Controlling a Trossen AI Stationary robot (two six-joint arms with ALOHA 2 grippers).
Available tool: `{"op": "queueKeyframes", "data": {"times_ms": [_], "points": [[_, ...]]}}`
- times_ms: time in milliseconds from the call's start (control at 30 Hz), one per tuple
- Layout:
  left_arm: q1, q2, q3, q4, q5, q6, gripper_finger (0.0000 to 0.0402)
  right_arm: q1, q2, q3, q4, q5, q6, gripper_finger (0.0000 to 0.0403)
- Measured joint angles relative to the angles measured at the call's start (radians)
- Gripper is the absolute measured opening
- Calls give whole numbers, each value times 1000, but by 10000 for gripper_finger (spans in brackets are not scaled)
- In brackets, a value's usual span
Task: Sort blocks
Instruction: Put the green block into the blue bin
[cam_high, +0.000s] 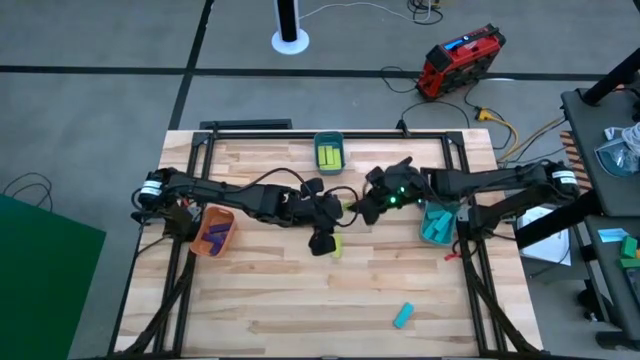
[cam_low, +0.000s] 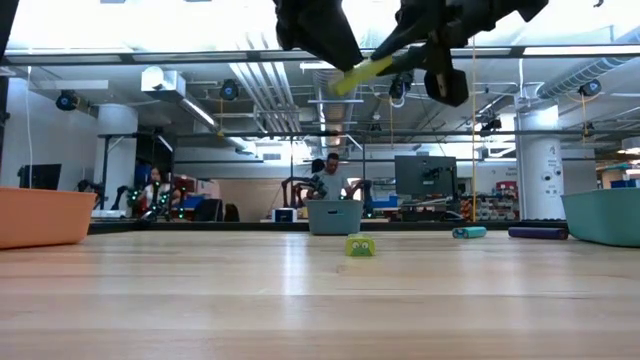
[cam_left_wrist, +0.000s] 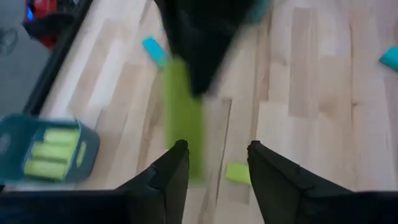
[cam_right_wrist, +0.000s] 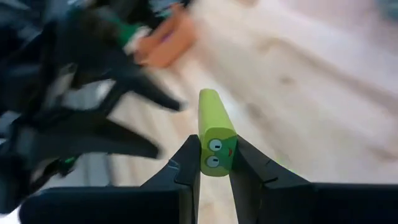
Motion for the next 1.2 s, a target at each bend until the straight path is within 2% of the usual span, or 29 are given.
{"op": "queueKeyframes", "data": {"times_ms": [200,400,600,767,933,1200], "points": [[-1,0,0,-161,-45,-117,148,-119,35,116,-246,44,-123,49],[0,0,-7,-359,-87,-272,150,-218,201,346,-456,86,-318,49],[-3,-2,-8,-539,-145,-467,150,-313,432,532,-533,111,-415,49],[-18,-28,-9,-607,-192,-595,151,-366,583,633,-582,108,-466,49],[-36,-63,-9,-645,-231,-668,151,-391,673,705,-608,103,-500,58],[-56,-121,-9,-702,-258,-740,151,-399,745,791,-671,102,-539,65]]}}
